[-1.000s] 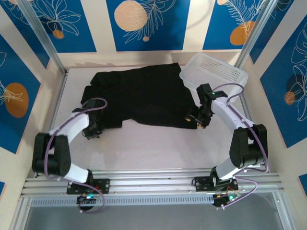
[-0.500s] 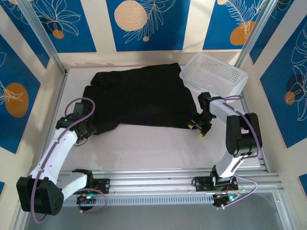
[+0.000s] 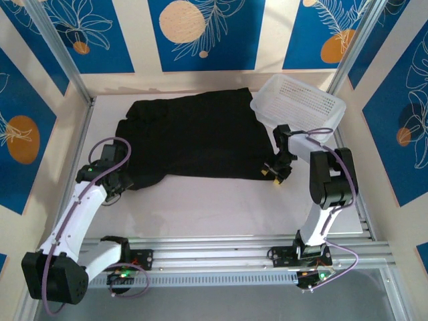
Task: Fold and stack the t-shirts
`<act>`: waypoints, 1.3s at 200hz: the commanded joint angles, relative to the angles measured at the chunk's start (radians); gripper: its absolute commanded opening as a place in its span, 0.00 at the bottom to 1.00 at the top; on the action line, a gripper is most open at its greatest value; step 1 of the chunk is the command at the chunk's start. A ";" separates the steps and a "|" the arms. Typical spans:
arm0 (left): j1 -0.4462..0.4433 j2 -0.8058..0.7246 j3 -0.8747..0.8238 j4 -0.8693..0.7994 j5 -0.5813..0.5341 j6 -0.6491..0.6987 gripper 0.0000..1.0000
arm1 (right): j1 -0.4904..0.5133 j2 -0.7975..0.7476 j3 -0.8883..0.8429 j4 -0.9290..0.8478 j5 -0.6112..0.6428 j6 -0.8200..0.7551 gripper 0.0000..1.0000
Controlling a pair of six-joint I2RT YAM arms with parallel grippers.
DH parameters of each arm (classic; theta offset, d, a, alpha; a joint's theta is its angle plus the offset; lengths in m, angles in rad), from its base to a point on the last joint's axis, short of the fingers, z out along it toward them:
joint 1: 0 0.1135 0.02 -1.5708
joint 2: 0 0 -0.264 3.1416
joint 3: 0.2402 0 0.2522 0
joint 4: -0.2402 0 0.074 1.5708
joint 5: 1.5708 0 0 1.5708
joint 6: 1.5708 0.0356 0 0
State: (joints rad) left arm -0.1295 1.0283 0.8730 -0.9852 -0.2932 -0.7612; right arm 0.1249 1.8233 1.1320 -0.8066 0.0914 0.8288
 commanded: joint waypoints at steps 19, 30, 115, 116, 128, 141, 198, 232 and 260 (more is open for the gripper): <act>0.001 -0.009 0.054 -0.023 -0.021 -0.009 0.00 | 0.013 0.012 0.016 0.015 0.005 -0.043 0.11; 0.001 -0.005 0.082 -0.024 -0.024 -0.010 0.00 | 0.040 -0.028 0.040 0.013 0.018 -0.060 0.01; 0.002 -0.048 0.628 0.040 -0.224 0.068 0.00 | 0.186 -0.373 0.416 0.064 0.010 -0.153 0.00; 0.002 -0.050 0.634 0.042 -0.227 0.072 0.00 | 0.186 -0.379 0.416 0.069 0.007 -0.154 0.00; 0.002 -0.081 0.694 0.071 -0.254 0.108 0.00 | 0.191 -0.457 0.413 0.129 -0.018 -0.171 0.00; 0.002 -0.114 0.750 0.101 -0.272 0.149 0.00 | 0.197 -0.540 0.412 0.168 -0.033 -0.184 0.00; 0.003 -0.031 1.055 0.109 -0.240 0.251 0.00 | 0.171 -0.683 0.528 0.160 -0.161 -0.156 0.00; 0.032 0.184 1.128 0.081 -0.115 0.205 0.00 | 0.148 -0.530 0.568 0.193 -0.254 -0.100 0.00; 0.126 0.350 1.135 0.134 0.042 0.130 0.00 | 0.127 -0.345 0.606 0.287 -0.353 -0.064 0.00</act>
State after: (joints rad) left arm -0.0731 1.2324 2.0205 -0.8726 -0.4103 -0.5728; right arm 0.2691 1.3155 1.7138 -0.5831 -0.1497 0.7181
